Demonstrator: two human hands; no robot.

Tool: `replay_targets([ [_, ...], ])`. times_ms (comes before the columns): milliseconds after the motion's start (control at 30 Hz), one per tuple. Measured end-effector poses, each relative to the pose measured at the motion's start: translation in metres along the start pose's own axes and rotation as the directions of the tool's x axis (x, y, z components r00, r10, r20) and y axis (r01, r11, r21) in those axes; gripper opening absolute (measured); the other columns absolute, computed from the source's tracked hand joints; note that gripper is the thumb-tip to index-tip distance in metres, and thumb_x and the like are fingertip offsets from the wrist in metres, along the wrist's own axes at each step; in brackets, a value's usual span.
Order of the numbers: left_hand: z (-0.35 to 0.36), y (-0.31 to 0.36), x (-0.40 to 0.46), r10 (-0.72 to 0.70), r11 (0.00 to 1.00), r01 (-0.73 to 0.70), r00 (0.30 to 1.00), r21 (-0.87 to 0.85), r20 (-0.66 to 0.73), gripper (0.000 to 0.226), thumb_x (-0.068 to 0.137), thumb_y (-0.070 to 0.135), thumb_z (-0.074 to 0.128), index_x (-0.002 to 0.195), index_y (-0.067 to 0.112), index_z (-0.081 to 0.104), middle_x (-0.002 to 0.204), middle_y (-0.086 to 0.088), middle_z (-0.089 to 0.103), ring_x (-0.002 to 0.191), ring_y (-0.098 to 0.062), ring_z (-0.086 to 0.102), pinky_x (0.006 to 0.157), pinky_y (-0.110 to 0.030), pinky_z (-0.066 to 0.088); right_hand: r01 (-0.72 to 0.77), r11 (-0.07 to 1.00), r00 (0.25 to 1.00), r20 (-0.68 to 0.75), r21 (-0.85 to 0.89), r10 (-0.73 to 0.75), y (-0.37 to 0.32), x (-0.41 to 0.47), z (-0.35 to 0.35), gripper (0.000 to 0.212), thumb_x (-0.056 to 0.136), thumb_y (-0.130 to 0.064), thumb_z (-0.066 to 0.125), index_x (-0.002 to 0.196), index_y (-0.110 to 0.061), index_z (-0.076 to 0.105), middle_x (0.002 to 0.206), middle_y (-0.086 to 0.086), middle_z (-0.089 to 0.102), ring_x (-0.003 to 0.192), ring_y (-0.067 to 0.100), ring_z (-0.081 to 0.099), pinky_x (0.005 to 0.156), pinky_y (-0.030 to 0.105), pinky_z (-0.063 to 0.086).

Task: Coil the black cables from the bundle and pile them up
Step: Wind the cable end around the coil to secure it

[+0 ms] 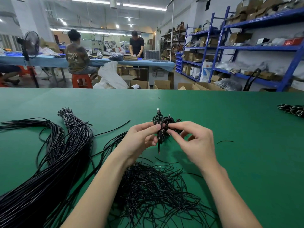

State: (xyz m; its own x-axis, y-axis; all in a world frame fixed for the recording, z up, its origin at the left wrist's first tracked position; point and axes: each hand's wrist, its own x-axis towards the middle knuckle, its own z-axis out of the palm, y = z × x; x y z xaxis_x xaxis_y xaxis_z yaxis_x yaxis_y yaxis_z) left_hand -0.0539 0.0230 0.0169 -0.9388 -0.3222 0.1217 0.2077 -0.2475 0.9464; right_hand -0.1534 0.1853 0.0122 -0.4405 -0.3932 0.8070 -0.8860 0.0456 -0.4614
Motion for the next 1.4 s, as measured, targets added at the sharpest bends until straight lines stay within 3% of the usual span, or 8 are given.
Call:
replay_targets([
  [200, -0.001, -0.001, 0.000, -0.005, 1.000, 0.005, 0.999, 0.012, 0.035, 0.032, 0.080, 0.022, 0.074, 0.107, 0.005, 0.076, 0.079, -0.001, 0.065, 0.056, -0.008, 0.055, 0.059, -0.017, 0.050, 0.035, 0.999, 0.999, 0.004, -0.026, -0.035, 0.000, 0.001, -0.001, 0.004, 0.087, -0.028, 0.079, 0.091, -0.030, 0.081, 0.088, -0.023, 0.074, 0.068, 0.003, 0.064, 0.060, 0.005, 0.036],
  [300, 0.000, -0.002, -0.001, 0.120, 0.986, -0.116, 0.992, 0.117, -0.027, 0.021, 0.087, 0.013, 0.071, 0.108, 0.009, 0.076, 0.087, 0.000, 0.071, 0.064, -0.011, 0.058, 0.068, -0.021, 0.053, -0.294, 0.948, 0.955, 0.069, 0.123, 0.287, -0.003, 0.003, 0.005, 0.010, 0.084, -0.019, 0.082, 0.079, -0.026, 0.081, 0.072, -0.015, 0.073, 0.056, 0.004, 0.055, 0.055, 0.009, 0.038],
  [467, 0.007, 0.001, -0.003, 0.300, 0.921, -0.284, 0.954, 0.268, -0.021, 0.020, 0.091, 0.004, 0.069, 0.105, 0.017, 0.077, 0.094, 0.000, 0.078, 0.079, -0.006, 0.070, 0.071, -0.019, 0.054, -0.783, -0.271, 0.335, 0.746, 0.560, 0.575, -0.017, 0.007, 0.008, 0.004, 0.068, -0.012, 0.079, 0.068, -0.011, 0.076, 0.066, -0.003, 0.058, 0.043, 0.001, 0.039, 0.034, 0.010, 0.024],
  [533, 0.008, 0.003, -0.003, 0.310, 0.922, -0.293, 0.950, 0.254, -0.031, 0.021, 0.091, 0.004, 0.069, 0.105, 0.018, 0.077, 0.097, -0.002, 0.079, 0.084, -0.008, 0.072, 0.072, -0.020, 0.055, -0.754, -0.375, 0.305, 0.793, 0.540, 0.528, -0.020, 0.006, 0.011, 0.008, 0.068, -0.012, 0.080, 0.073, -0.011, 0.075, 0.068, -0.003, 0.058, 0.042, 0.000, 0.039, 0.033, 0.010, 0.024],
  [700, 0.004, -0.004, 0.000, 0.239, 0.947, -0.205, 0.964, 0.246, -0.117, 0.017, 0.091, 0.007, 0.070, 0.100, 0.020, 0.078, 0.095, 0.000, 0.079, 0.077, -0.005, 0.071, 0.071, -0.019, 0.056, -0.665, 0.722, 0.746, 0.154, 0.188, 0.647, -0.019, 0.008, 0.013, 0.005, 0.082, -0.025, 0.083, 0.079, -0.028, 0.081, 0.073, -0.015, 0.075, 0.054, 0.006, 0.057, 0.051, 0.015, 0.043],
  [767, 0.004, -0.007, 0.002, 0.209, 0.963, -0.175, 0.966, 0.207, -0.153, 0.016, 0.091, 0.007, 0.071, 0.099, 0.018, 0.079, 0.091, 0.000, 0.078, 0.073, -0.006, 0.069, 0.072, -0.021, 0.056, -0.495, 0.864, 0.869, 0.038, 0.096, 0.494, -0.016, 0.005, 0.017, 0.008, 0.081, -0.030, 0.083, 0.076, -0.035, 0.081, 0.062, -0.021, 0.070, 0.046, 0.008, 0.049, 0.048, 0.014, 0.039],
  [1167, 0.001, -0.012, 0.006, 0.150, 0.984, -0.130, 0.975, 0.123, -0.166, 0.022, 0.094, 0.007, 0.066, 0.115, 0.004, 0.071, 0.101, -0.007, 0.077, 0.088, -0.015, 0.070, 0.087, -0.029, 0.059, -0.653, 0.696, 0.757, 0.298, 0.300, 0.582, -0.008, 0.001, 0.022, 0.025, 0.083, -0.032, 0.083, 0.107, -0.035, 0.076, 0.097, -0.010, 0.078, 0.081, 0.007, 0.072, 0.076, 0.029, 0.058],
  [1400, -0.001, -0.016, 0.007, 0.080, 0.974, -0.035, 0.978, 0.225, -0.190, 0.022, 0.097, 0.012, 0.062, 0.116, 0.021, 0.067, 0.098, 0.009, 0.076, 0.088, -0.006, 0.068, 0.074, -0.018, 0.056, -0.707, 0.638, 0.707, 0.321, 0.304, 0.631, 0.000, -0.009, 0.033, 0.031, 0.084, -0.018, 0.083, 0.112, -0.019, 0.071, 0.083, -0.001, 0.078, 0.069, 0.016, 0.075, 0.055, 0.026, 0.056],
])
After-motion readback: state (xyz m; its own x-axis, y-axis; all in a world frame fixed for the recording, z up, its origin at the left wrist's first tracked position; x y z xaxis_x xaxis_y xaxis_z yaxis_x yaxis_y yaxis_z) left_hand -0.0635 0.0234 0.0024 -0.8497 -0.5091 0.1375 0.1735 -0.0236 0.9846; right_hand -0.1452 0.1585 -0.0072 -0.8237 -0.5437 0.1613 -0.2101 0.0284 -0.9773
